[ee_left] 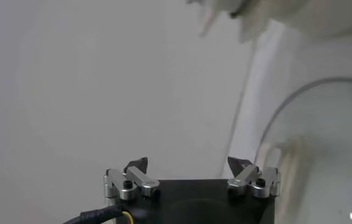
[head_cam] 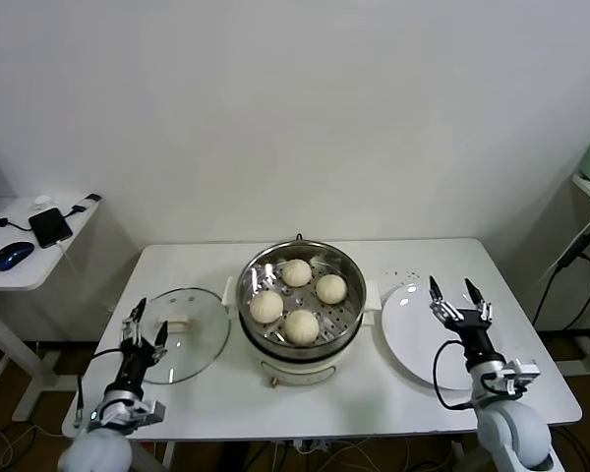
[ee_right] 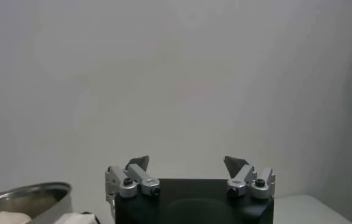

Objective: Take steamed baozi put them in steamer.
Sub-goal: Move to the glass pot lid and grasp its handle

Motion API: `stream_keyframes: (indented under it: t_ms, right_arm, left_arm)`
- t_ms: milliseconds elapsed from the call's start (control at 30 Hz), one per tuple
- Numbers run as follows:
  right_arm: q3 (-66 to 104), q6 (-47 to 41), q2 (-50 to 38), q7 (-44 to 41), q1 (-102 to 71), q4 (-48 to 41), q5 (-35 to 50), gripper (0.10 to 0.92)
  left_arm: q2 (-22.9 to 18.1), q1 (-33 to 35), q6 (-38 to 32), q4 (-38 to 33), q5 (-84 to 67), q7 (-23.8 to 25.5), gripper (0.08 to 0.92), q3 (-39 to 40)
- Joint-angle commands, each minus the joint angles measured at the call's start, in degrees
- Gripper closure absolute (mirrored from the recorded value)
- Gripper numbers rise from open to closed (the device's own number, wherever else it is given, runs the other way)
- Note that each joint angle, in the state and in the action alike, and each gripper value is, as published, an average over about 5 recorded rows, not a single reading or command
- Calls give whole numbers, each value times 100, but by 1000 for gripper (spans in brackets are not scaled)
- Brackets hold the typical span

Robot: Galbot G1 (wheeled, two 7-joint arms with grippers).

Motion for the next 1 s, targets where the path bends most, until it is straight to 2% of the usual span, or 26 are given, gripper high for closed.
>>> stream_keyframes:
  t_ms: [33, 467, 1000]
  right_arm:
    - [107, 92, 122, 127, -284, 92, -50, 203]
    - [53, 119, 154, 129, -167, -67, -84, 203]
    - [11, 197, 176, 138, -89, -261, -65, 203]
  left_arm:
    - [417, -335, 200, 836, 1169, -24, 177, 160]
    - [196, -573, 568, 995, 1156, 8, 177, 366]
    - [115, -983, 842, 1425, 1321, -72, 177, 492]
